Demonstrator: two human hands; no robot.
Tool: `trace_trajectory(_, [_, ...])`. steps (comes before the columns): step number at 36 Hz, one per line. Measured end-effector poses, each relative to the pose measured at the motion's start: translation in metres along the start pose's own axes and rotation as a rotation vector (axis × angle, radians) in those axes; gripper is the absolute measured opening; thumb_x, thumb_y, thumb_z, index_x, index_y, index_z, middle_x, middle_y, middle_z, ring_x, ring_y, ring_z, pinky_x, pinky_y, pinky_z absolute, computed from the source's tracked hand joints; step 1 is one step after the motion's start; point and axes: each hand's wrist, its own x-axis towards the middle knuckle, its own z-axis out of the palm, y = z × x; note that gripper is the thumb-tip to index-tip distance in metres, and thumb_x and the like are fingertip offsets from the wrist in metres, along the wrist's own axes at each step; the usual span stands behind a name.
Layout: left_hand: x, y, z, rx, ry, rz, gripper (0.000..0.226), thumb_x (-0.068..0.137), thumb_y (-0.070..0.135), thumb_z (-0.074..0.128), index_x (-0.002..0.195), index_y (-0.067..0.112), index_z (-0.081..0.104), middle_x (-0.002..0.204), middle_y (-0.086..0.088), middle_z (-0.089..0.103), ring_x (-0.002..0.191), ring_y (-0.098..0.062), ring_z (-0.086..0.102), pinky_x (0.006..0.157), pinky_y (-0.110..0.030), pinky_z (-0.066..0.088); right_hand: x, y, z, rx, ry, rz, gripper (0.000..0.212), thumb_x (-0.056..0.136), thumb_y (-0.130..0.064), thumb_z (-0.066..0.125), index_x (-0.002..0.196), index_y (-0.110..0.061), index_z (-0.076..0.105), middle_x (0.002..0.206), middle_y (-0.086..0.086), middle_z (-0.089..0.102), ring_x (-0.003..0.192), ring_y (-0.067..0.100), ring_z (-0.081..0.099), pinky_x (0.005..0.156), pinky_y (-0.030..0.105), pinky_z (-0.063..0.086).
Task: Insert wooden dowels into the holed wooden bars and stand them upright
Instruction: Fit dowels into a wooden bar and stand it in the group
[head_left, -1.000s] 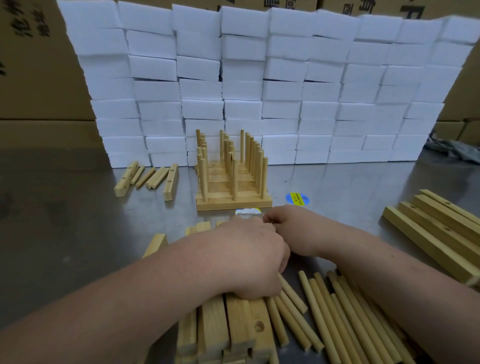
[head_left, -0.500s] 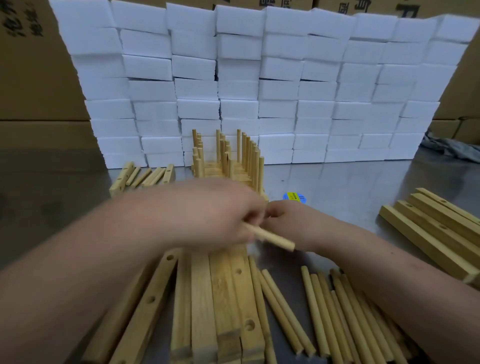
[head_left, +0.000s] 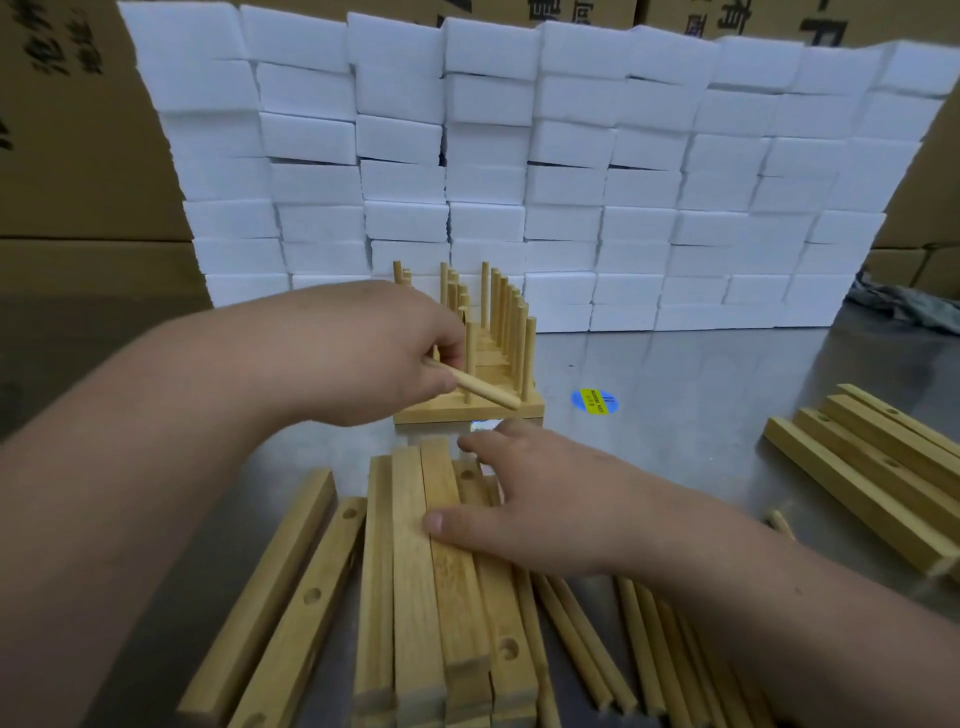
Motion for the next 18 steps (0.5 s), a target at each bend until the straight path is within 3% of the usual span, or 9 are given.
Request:
trace_trajectory(8, [0.002,0.004,0.007,0.024,-0.030,0.026,0.010,0.090,0.040,0.048,0.082,0.037,0.052,0.074,0.013,0.050,0.065,0.000,0.043,0.052,-0.022,0.027,0.000,0.002,-0.003,0.102,-0.030,-0.029,0.066,0.082,-0.054,0.052,0.139,-0.033,0.027,0.140,-0.005,0.040,0.125,0.016,0.041,0.097,0.032,0.039])
trace_trajectory(12, [0.002,0.001,0.005,0.018,-0.016,0.009,0.017,0.090,0.040,0.048,0.074,0.036,0.050,0.070,0.011,0.052,0.063,-0.003,0.046,0.054,-0.025,0.032,-0.002,-0.001,-0.006,0.103,0.000,-0.122,0.065,0.087,-0.037,0.052,0.143,-0.042,0.020,0.149,-0.014,0.025,0.134,0.012,0.029,0.103,0.029,0.031])
trace_trajectory(16, [0.000,-0.003,0.000,0.015,0.016,-0.034,0.017,0.091,0.041,0.046,0.076,0.035,0.049,0.070,0.012,0.055,0.064,-0.002,0.046,0.054,-0.026,0.032,-0.003,-0.005,0.000,0.057,-0.084,-0.176,0.062,0.085,-0.056,0.048,0.141,-0.041,0.026,0.153,-0.013,0.015,0.139,0.013,0.018,0.111,0.031,0.020])
trace_trajectory(18, [-0.001,-0.003,-0.003,0.019,0.042,-0.055,0.018,0.092,0.041,0.044,0.076,0.035,0.049,0.070,0.010,0.054,0.062,-0.002,0.047,0.051,-0.025,0.029,-0.003,-0.004,0.000,0.062,-0.089,-0.155,0.064,0.082,-0.062,0.048,0.139,-0.041,0.029,0.152,-0.016,0.015,0.139,0.013,0.020,0.110,0.031,0.021])
